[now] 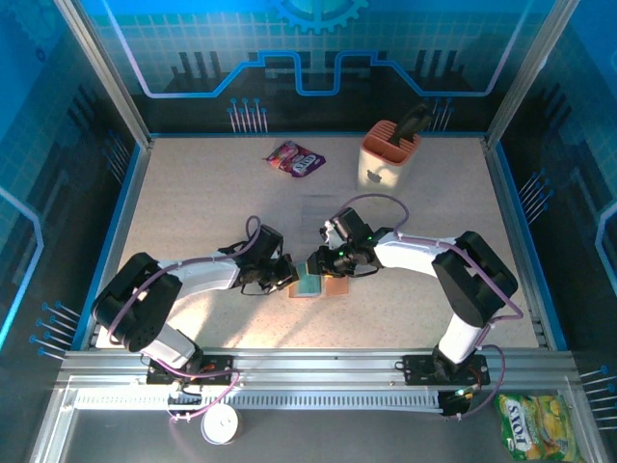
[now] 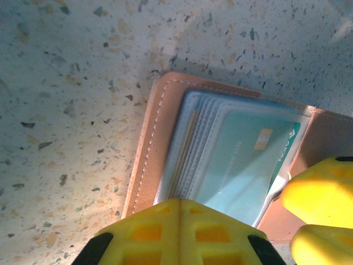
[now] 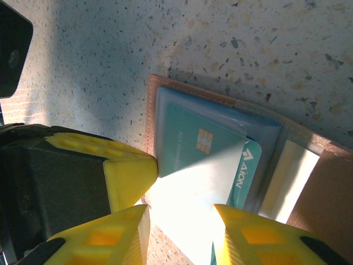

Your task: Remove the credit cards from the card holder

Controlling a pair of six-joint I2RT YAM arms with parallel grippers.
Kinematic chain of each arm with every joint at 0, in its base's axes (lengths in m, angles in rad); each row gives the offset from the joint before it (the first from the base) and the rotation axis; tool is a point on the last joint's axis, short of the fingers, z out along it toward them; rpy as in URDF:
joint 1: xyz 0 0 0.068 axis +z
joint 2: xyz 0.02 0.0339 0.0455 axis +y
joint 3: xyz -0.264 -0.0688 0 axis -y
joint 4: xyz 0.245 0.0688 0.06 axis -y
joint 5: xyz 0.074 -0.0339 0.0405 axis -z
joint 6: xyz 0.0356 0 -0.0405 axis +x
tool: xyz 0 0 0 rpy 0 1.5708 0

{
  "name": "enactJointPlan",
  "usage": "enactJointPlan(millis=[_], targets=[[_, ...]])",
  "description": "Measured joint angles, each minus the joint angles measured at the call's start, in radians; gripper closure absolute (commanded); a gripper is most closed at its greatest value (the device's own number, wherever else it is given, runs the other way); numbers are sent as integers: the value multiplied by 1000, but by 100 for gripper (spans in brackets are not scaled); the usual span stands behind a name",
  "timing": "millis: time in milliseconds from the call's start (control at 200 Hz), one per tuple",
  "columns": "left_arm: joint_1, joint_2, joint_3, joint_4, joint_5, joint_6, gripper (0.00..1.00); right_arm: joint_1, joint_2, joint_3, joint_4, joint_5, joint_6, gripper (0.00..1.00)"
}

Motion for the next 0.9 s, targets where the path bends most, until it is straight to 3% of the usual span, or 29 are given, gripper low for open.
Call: enactJointPlan(millis=[545,900], targets=[[0,2,4,-2,0,0,100,-8,33,-22,21,-9,6,65],[0,3,4,-4,0,0,100,-9,-28,-19,-55,71,-34,65]])
